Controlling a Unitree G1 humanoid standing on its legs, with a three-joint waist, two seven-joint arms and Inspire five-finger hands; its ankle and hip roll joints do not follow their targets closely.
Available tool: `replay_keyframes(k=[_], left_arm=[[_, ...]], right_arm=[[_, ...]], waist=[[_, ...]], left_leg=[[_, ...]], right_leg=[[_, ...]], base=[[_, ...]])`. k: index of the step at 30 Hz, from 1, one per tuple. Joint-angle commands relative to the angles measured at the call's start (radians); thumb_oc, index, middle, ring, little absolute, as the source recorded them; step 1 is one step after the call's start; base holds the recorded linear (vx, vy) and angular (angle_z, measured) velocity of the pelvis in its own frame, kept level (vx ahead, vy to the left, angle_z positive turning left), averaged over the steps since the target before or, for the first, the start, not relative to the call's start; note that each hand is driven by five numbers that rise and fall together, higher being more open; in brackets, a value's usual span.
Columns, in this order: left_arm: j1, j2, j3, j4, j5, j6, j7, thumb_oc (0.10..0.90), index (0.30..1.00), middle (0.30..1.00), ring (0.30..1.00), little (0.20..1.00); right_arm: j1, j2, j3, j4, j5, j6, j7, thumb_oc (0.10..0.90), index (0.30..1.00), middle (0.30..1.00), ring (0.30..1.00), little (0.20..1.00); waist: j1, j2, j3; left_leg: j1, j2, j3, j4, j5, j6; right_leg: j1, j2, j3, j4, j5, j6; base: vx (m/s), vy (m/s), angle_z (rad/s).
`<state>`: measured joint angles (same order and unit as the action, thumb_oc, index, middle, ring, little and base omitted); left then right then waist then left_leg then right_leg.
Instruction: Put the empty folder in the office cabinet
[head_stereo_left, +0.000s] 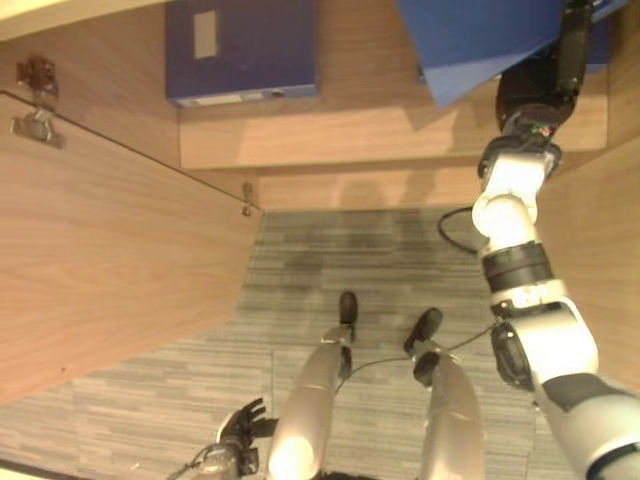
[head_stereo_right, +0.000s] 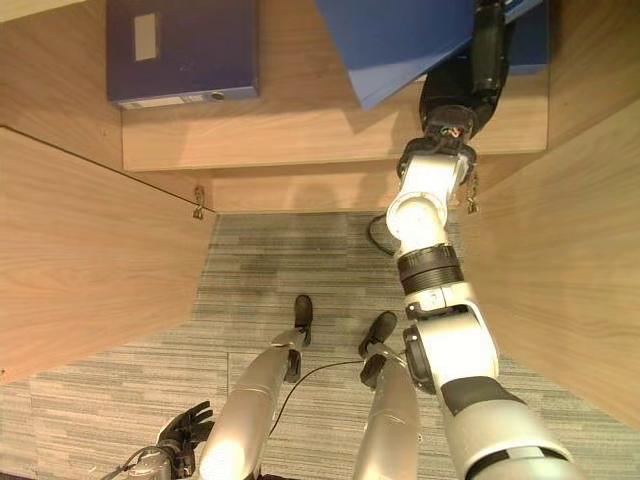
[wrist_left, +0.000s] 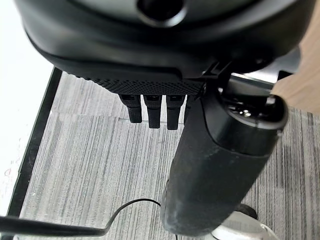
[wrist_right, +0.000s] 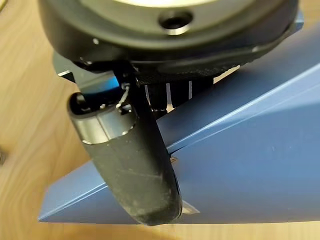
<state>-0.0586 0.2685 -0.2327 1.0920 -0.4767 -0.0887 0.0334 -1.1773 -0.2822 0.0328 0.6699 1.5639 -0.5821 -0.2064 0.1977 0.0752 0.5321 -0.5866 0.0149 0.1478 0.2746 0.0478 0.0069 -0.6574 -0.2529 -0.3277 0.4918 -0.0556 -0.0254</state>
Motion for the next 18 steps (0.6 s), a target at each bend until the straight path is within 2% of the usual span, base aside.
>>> replay_keyframes(k=[1, 4, 6, 12, 13, 18], left_arm=[[0.120, 0.098, -0.069, 0.016, -0.063, 0.011, 0.028, 0.800, 0.900, 0.900, 0.900, 0.900], [0.123, 0.102, -0.075, 0.005, -0.072, 0.014, 0.026, 0.800, 0.900, 0.900, 0.900, 0.900], [0.134, 0.108, -0.082, -0.020, -0.084, 0.014, 0.029, 0.800, 0.900, 0.900, 0.900, 0.900], [0.162, 0.128, -0.103, -0.081, -0.071, 0.018, 0.037, 0.800, 0.900, 0.900, 0.900, 0.900], [0.174, 0.134, -0.111, -0.101, -0.061, 0.021, 0.040, 0.800, 0.900, 0.900, 0.900, 0.900], [0.196, 0.146, -0.141, -0.161, -0.057, 0.031, 0.027, 0.800, 0.900, 0.900, 0.900, 0.900]], right_arm=[[-0.115, -0.065, 0.038, -0.029, -0.057, -0.034, 0.014, 0.400, 0.300, 0.300, 0.300, 0.300], [-0.137, -0.068, 0.019, -0.003, -0.057, -0.040, -0.009, 0.400, 0.300, 0.300, 0.300, 0.300], [-0.167, -0.079, -0.012, 0.012, -0.048, -0.069, -0.028, 0.400, 0.300, 0.300, 0.300, 0.300], [-0.206, -0.060, -0.066, -0.117, -0.118, -0.209, -0.108, 0.400, 0.300, 0.300, 0.300, 0.300], [-0.215, -0.051, -0.077, -0.175, -0.146, -0.242, -0.141, 0.400, 0.300, 0.300, 0.300, 0.300], [-0.224, -0.064, -0.090, -0.245, -0.201, -0.249, -0.183, 0.400, 0.300, 0.300, 0.300, 0.300]], waist=[[0.019, 0.044, -0.089], [0.023, 0.053, -0.091], [0.035, 0.065, -0.094], [0.056, 0.095, -0.103], [0.063, 0.111, -0.106], [0.081, 0.146, -0.115]], left_leg=[[-0.002, -0.007, -0.009, 0.032, -0.130, -0.012], [-0.005, -0.011, -0.013, 0.030, -0.129, -0.011], [-0.007, -0.018, -0.022, 0.022, -0.125, -0.011], [-0.010, -0.035, -0.040, 0.013, -0.120, -0.008], [-0.008, -0.042, -0.045, 0.010, -0.117, -0.007], [-0.001, -0.059, -0.058, -0.008, -0.107, -0.006]], right_leg=[[0.031, 0.029, 0.039, -0.004, -0.090, 0.081], [0.028, 0.026, 0.034, 0.004, -0.094, 0.081], [0.027, 0.024, 0.027, 0.011, -0.103, 0.084], [0.022, 0.009, 0.014, 0.037, -0.123, 0.091], [0.020, 0.001, 0.011, 0.050, -0.130, 0.093], [0.020, -0.014, 0.006, 0.070, -0.143, 0.100]], base=[[0.01, -0.011, 0.10], [0.01, -0.004, 0.14], [0.02, -0.020, 0.17], [0.01, -0.017, 0.16], [0.03, 0.000, 0.19], [0.02, 0.006, 0.18]])
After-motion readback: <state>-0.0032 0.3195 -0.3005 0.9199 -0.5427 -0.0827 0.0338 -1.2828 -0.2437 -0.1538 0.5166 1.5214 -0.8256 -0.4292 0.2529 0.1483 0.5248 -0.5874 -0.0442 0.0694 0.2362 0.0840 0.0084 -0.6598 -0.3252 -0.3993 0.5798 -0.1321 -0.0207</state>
